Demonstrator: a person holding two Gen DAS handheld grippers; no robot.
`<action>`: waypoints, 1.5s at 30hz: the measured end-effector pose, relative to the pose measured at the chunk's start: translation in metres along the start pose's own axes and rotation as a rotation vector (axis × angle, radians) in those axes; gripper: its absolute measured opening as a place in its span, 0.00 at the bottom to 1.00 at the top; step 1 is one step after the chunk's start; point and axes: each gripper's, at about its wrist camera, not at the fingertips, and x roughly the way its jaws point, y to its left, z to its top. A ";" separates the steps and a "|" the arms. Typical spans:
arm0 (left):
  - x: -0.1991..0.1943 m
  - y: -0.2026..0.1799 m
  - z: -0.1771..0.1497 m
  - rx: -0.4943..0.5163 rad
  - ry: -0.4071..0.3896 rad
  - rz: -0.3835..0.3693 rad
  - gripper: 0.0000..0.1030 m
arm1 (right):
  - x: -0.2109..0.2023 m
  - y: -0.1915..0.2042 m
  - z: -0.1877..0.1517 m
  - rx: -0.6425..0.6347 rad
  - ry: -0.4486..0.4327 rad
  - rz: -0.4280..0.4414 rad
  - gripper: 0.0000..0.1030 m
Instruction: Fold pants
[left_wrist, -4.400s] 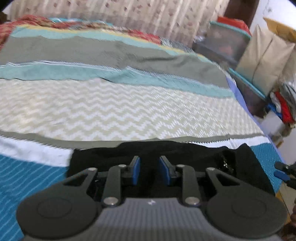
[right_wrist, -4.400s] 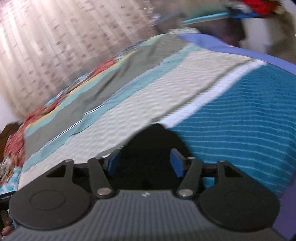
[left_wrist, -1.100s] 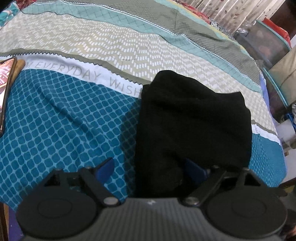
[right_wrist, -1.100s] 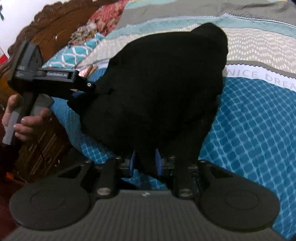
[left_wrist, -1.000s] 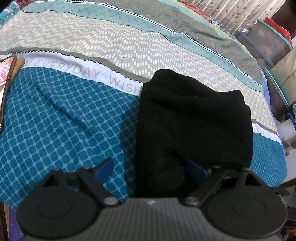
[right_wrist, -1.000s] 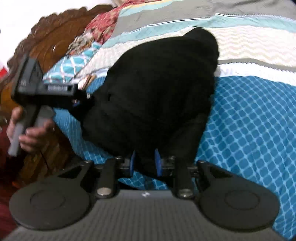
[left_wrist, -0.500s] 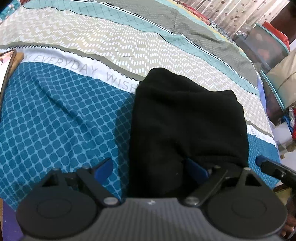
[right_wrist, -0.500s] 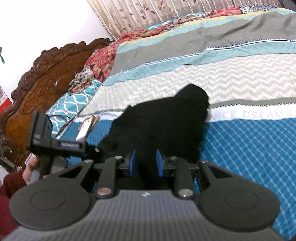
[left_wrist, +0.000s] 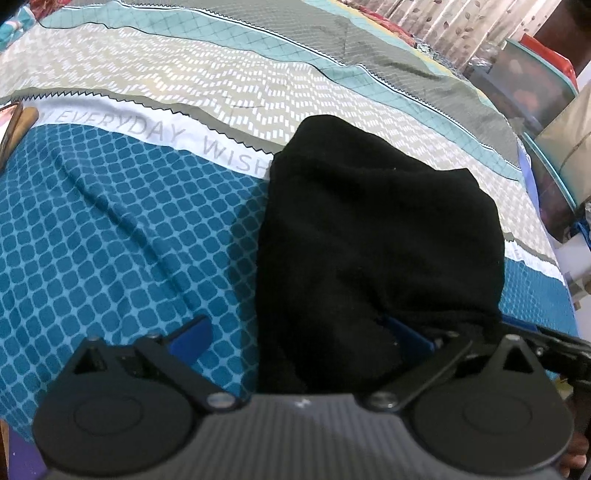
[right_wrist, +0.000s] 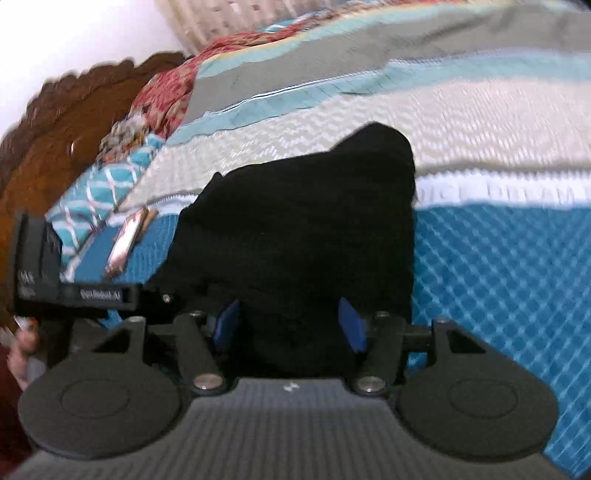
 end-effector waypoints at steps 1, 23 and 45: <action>-0.001 0.002 0.001 -0.006 0.002 -0.006 1.00 | -0.003 -0.001 -0.001 0.012 -0.007 0.006 0.59; 0.017 0.057 0.030 -0.172 0.043 -0.243 1.00 | -0.016 -0.077 -0.005 0.445 -0.064 0.142 0.89; 0.045 0.029 0.022 -0.080 0.026 -0.411 1.00 | 0.022 -0.050 -0.005 0.339 -0.030 0.178 1.00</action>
